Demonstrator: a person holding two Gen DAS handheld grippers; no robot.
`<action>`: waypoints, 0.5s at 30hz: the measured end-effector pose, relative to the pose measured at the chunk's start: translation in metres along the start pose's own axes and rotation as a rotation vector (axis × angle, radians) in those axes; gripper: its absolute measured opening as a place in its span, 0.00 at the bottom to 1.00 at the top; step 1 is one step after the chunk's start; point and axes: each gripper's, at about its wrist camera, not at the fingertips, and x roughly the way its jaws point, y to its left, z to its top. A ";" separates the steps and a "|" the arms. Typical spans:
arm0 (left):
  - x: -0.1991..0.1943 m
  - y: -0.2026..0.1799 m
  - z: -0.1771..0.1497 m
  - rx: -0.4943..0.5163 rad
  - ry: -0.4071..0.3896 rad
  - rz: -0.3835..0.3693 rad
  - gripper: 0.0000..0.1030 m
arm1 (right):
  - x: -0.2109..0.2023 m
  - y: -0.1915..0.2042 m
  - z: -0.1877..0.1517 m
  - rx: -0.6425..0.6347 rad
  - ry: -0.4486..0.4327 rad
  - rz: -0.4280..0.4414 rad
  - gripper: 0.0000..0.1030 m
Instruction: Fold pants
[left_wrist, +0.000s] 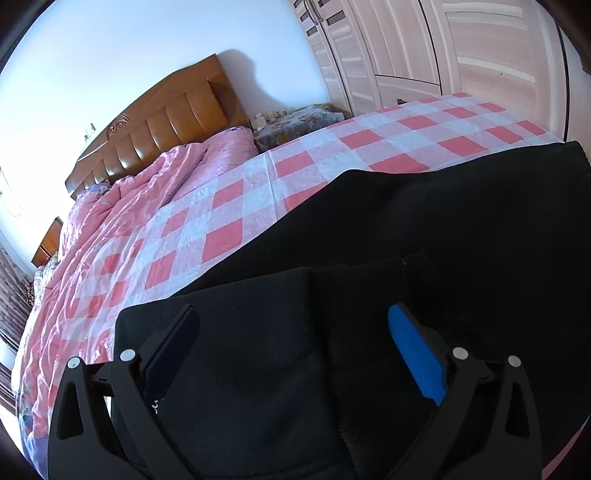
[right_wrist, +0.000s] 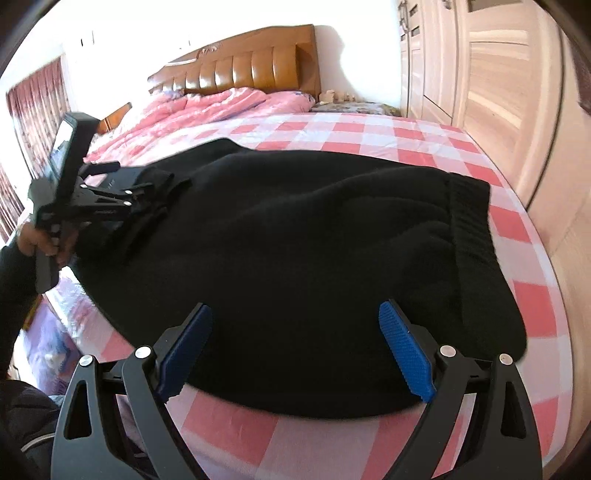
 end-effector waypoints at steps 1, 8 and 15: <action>-0.002 -0.002 0.001 0.003 0.000 0.012 0.98 | -0.007 -0.003 -0.003 0.017 -0.018 0.011 0.86; -0.046 -0.035 0.019 0.014 -0.103 -0.057 0.98 | -0.038 -0.033 -0.030 0.239 -0.066 0.050 0.86; -0.027 -0.097 0.016 0.111 -0.050 -0.140 0.98 | -0.034 -0.066 -0.054 0.497 -0.026 0.147 0.88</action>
